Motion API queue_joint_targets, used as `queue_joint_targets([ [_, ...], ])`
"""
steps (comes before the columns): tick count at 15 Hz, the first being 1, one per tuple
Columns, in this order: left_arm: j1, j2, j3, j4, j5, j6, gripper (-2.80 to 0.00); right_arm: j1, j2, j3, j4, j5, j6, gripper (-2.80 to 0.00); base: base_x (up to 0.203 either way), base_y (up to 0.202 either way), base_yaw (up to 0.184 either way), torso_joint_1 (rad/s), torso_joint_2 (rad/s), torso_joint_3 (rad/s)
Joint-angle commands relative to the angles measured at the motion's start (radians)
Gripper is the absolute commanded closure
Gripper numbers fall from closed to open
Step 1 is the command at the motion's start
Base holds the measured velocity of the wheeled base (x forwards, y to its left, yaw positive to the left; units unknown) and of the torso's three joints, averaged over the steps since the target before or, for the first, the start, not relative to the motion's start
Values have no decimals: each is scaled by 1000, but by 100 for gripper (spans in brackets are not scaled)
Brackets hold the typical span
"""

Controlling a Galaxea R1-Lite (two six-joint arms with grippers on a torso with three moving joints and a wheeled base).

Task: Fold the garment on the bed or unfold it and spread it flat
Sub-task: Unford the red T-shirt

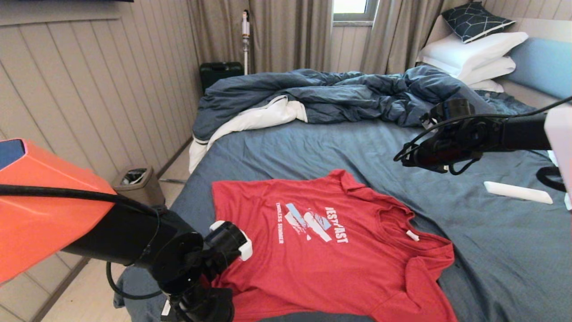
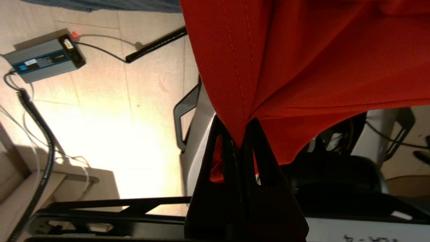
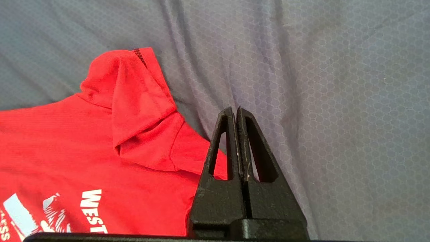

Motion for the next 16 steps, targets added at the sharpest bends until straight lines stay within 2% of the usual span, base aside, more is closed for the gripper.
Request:
queue_joint_targets([
  [1,10,-18,24,0,3,8,0,1,5,0,1,1,1,0,0,0,0,0,0,0],
  [10,112,-63,112,-14,6,63,0,1,6,0,1,0,0,0,0,0,0,0,0,0],
  [13,115,-90,166,-28,4,67,0,1,6,0,1,0,0,0,0,0,0,0,0,0],
  [16,115,-104,227,-89,3,67,0,1,6,1,1,0,0,0,0,0,0,0,0,0],
])
